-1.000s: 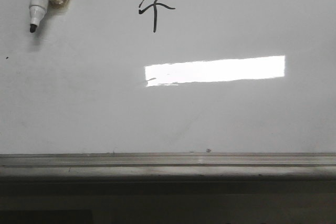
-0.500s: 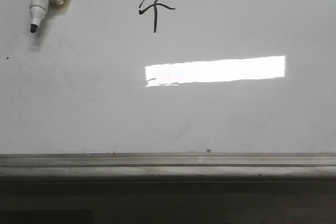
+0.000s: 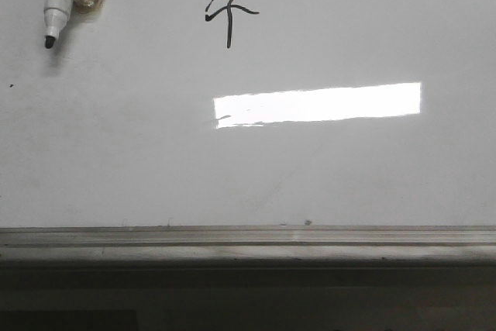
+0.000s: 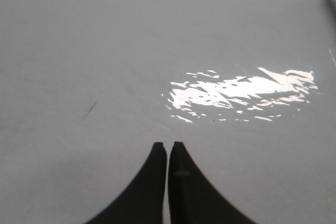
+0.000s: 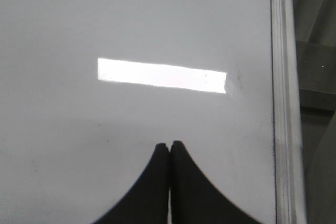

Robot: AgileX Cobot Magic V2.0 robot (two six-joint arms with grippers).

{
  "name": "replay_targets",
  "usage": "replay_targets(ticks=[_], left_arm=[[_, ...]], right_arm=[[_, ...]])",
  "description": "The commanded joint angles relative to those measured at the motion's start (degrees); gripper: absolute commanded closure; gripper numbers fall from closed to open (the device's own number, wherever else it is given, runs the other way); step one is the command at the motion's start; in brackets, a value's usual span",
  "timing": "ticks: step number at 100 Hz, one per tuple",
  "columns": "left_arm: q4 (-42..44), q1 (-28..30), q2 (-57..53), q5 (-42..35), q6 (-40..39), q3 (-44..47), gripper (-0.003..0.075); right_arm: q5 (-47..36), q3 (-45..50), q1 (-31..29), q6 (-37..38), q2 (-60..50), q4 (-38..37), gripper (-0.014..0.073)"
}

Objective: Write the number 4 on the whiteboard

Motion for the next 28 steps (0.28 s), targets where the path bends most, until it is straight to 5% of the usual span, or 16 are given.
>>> replay_targets(ticks=[1, 28], left_arm=[[-0.01, 0.06, -1.63, -4.49, -0.68, 1.53, 0.0741], [-0.01, 0.06, -1.63, -4.49, -0.68, 1.53, 0.0741]], right_arm=[[-4.47, 1.21, -0.37, -0.08, -1.28, -0.89, 0.0659], [-4.38, 1.21, -0.37, -0.08, -1.28, -0.89, 0.0659]])
